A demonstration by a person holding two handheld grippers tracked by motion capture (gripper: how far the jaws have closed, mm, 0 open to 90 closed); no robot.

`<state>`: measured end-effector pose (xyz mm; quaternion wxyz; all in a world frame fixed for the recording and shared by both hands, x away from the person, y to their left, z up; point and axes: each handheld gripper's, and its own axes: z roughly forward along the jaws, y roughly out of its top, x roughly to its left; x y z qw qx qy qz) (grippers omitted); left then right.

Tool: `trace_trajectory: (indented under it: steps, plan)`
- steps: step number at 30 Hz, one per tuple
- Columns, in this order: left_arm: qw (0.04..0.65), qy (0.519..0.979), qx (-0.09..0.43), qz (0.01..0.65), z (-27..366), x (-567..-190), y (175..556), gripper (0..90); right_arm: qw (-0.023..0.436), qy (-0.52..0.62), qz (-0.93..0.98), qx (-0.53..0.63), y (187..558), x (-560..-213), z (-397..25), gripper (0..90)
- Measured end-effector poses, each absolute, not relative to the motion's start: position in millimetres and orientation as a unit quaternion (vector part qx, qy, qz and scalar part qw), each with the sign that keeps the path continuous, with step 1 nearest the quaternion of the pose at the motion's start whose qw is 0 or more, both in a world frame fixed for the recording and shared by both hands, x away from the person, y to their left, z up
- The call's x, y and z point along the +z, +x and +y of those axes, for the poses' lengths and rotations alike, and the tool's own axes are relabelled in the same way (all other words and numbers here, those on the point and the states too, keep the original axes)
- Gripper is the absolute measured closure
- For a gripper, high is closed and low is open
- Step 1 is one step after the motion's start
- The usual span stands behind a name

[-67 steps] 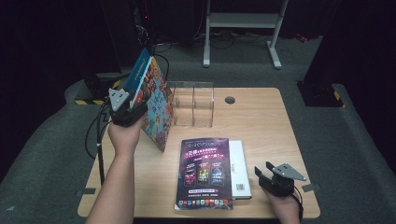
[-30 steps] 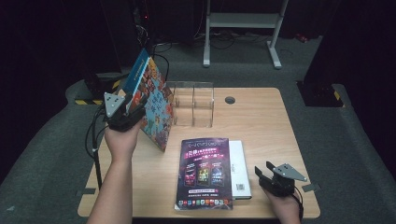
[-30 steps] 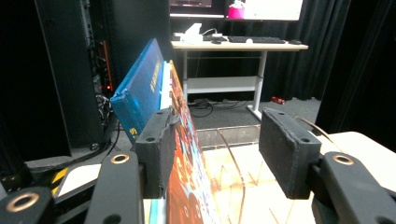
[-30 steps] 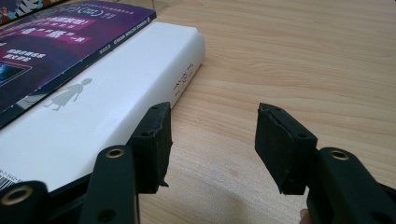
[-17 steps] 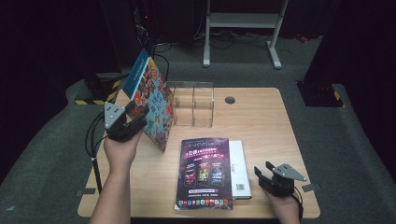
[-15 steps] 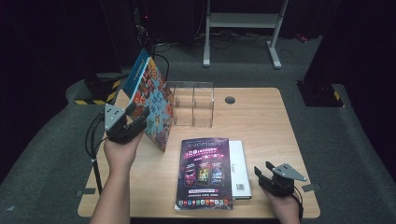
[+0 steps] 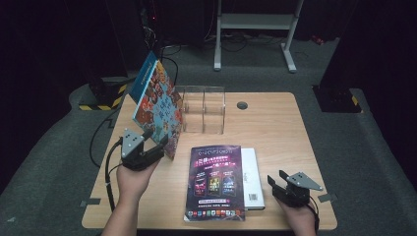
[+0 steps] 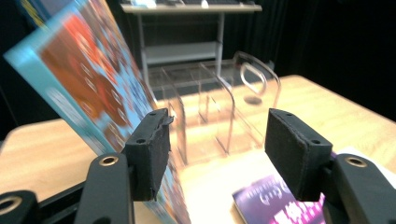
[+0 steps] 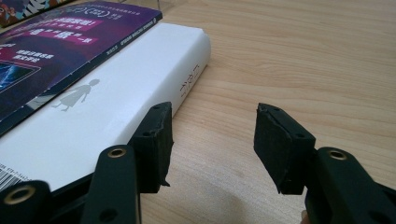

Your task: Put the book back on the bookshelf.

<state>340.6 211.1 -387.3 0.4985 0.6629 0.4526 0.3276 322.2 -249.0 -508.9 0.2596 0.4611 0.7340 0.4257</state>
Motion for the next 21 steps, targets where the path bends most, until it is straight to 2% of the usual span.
trace_trajectory:
  steps: [12,21]
  plan:
    - [0.487,0.693,0.269,0.458,193,-432,335,44.2,0.257,0.458,0.736,0.428,322,-508,-249,48.3]
    - [0.458,0.725,0.235,0.458,175,-463,332,41.1,0.255,0.456,0.737,0.429,323,-508,-249,48.7]
